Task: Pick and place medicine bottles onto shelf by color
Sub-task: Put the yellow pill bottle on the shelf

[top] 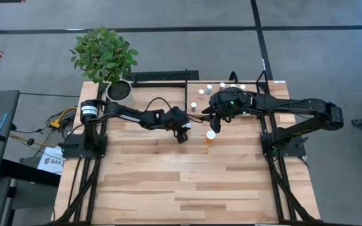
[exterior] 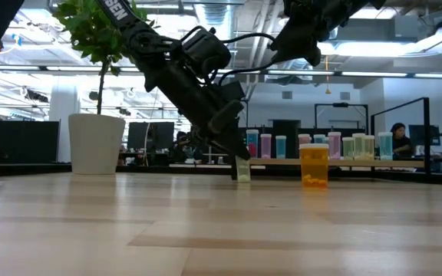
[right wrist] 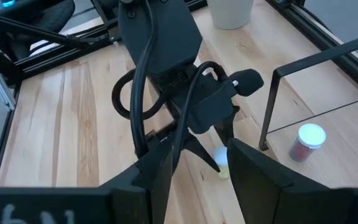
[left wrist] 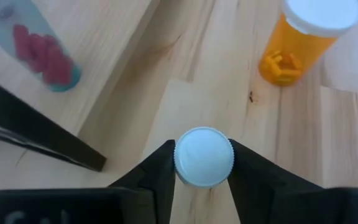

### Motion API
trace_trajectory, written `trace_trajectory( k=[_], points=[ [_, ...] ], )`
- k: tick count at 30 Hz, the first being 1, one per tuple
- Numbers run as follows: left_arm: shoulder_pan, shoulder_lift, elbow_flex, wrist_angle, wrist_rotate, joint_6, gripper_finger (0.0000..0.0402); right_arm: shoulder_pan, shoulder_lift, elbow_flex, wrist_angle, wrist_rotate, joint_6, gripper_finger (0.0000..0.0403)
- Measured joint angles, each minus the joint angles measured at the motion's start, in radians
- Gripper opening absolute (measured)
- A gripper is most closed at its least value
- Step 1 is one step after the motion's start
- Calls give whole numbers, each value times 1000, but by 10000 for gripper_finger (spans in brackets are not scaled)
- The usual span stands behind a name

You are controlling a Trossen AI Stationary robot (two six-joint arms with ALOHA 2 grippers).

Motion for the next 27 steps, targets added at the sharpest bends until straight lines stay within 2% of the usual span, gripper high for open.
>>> trace_trajectory(
  k=[13, 18, 23, 27],
  points=[
    [1, 0, 5, 9, -53, -85, 191, 0, 0, 0, 0, 0, 0, 175],
    [0, -29, 16, -16, -52, -121, 208, 0, 0, 0, 0, 0, 0, 175],
    [-1, -112, 16, -193, -52, -133, 210, 0, 0, 0, 0, 0, 0, 175],
    [-10, -231, -35, -345, -50, -154, 210, 0, 0, 0, 0, 0, 0, 175]
  ],
)
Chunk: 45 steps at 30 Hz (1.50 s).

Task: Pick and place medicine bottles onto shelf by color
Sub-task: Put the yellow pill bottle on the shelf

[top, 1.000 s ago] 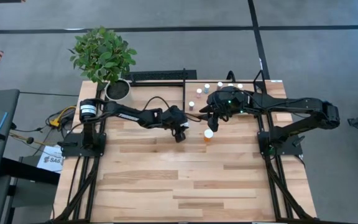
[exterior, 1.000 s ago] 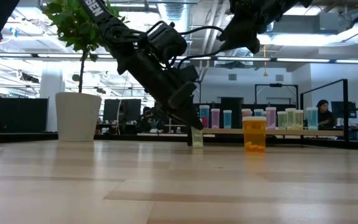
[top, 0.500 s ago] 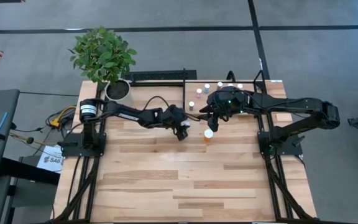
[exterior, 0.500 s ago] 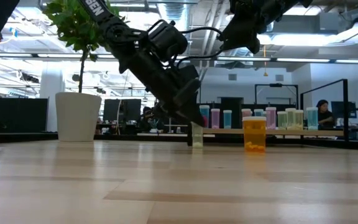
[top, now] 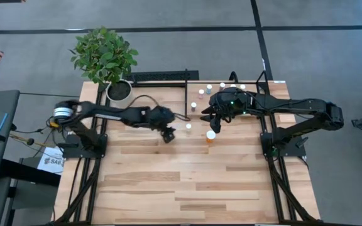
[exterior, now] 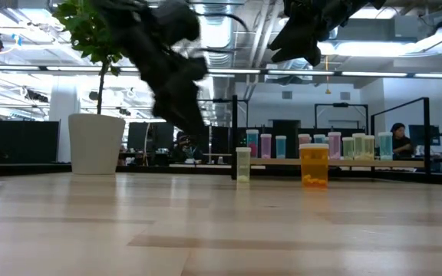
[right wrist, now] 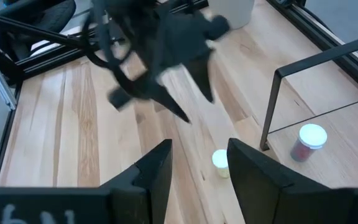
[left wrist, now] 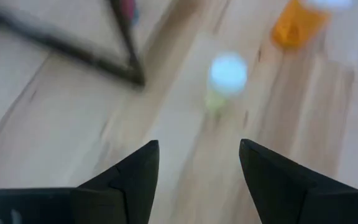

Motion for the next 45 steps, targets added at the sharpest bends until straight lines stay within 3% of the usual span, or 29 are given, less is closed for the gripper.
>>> trace_trajectory(
  k=[3, 9, 14, 24, 32, 41, 45],
  points=[
    [-18, -127, -97, -32, -4, -49, 210, -2, 0, 0, -1, 0, 0, 175],
    [-62, -385, -300, 89, -39, -198, 210, -1, 0, 0, -2, 0, 0, 175],
    [-90, -494, -369, 96, -94, -227, 210, -1, 0, 0, 2, 0, 1, 175],
    [-131, -474, -370, 74, 5, -120, 210, 0, 0, 0, 0, 0, 0, 175],
    [-103, -472, -370, 147, -80, -87, 210, -16, 0, 0, 21, 1, 0, 175],
    [-120, -472, -370, 184, -127, -202, 210, -113, 0, 0, 120, 11, 8, 175],
    [-129, -472, -370, 171, -134, -198, 210, -119, 0, 0, 195, 11, 93, 175]
  ],
)
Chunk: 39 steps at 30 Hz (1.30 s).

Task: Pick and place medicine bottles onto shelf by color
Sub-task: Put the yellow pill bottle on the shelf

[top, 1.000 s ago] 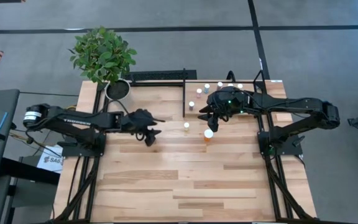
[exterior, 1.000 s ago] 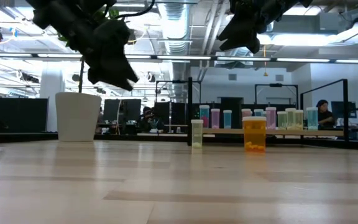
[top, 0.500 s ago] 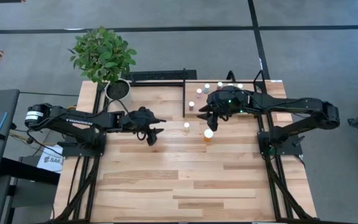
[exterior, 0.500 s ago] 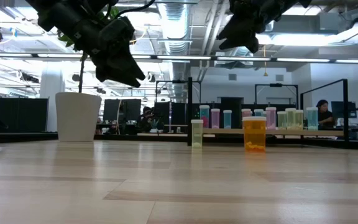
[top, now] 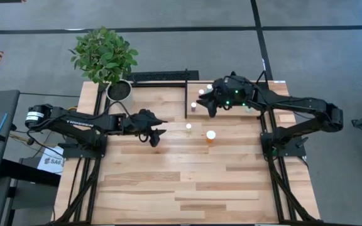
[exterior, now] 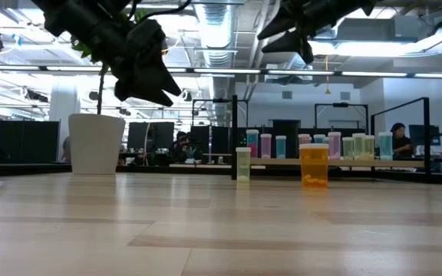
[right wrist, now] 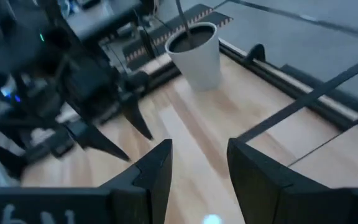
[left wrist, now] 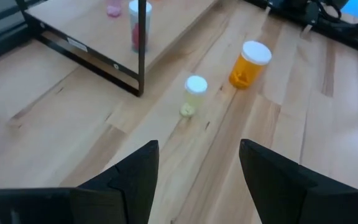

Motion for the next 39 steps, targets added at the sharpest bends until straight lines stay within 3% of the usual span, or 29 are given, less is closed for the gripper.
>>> trace_trajectory(
  k=[14, 23, 28, 39],
  points=[
    [0, 0, 0, -51, 35, 79, 210, 32, 0, 0, 57, 2, 351, 175],
    [0, 0, 0, -52, 36, 75, 210, 37, 1, 0, 79, 40, 320, 175],
    [-3, 0, 0, -55, 36, 73, 210, 63, 78, -3, 94, 40, 317, 179],
    [-52, 0, 1, -112, 8, 29, 210, 72, 275, 60, 82, 6, 317, 238]
  ],
)
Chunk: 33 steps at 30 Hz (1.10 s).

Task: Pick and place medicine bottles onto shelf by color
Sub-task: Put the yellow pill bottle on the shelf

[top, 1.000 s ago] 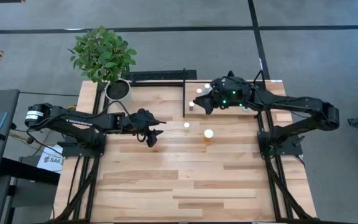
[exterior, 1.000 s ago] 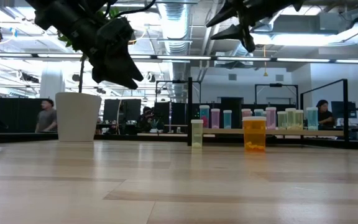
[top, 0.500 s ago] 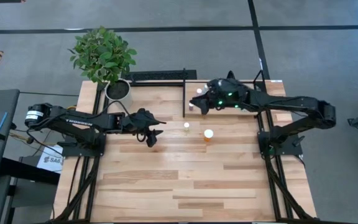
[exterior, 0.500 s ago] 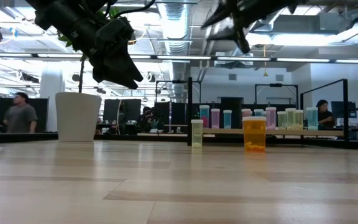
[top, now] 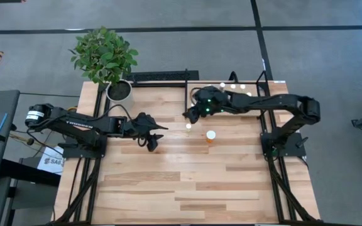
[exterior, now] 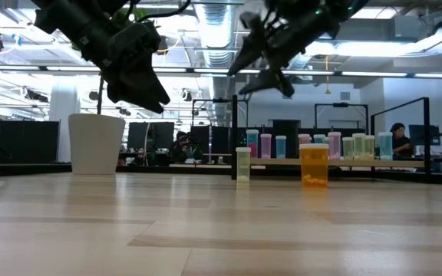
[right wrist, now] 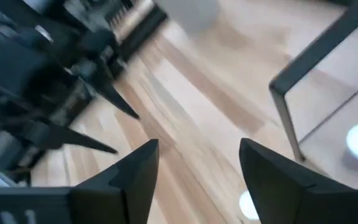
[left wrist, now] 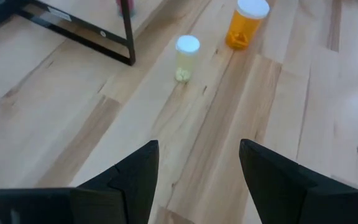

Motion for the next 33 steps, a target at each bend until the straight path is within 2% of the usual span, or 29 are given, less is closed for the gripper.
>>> trace_trajectory(
  k=[7, 11, 20, 26, 33],
  points=[
    [-19, 0, 0, -5, 0, -79, 210, -6, 78, 117, -337, -46, -11, 255],
    [-34, 5, 0, -6, -5, -90, 210, -2, 111, 147, -409, -46, -18, 255],
    [-37, 32, 0, 0, -8, -167, 210, 19, 217, 153, -383, -42, -18, 255],
    [-37, 36, 0, -4, -7, -168, 210, 47, 247, 153, -370, 63, -19, 255],
    [-41, 36, 0, -1, -6, -168, 210, 62, 286, 153, -345, 95, -8, 255]
  ],
)
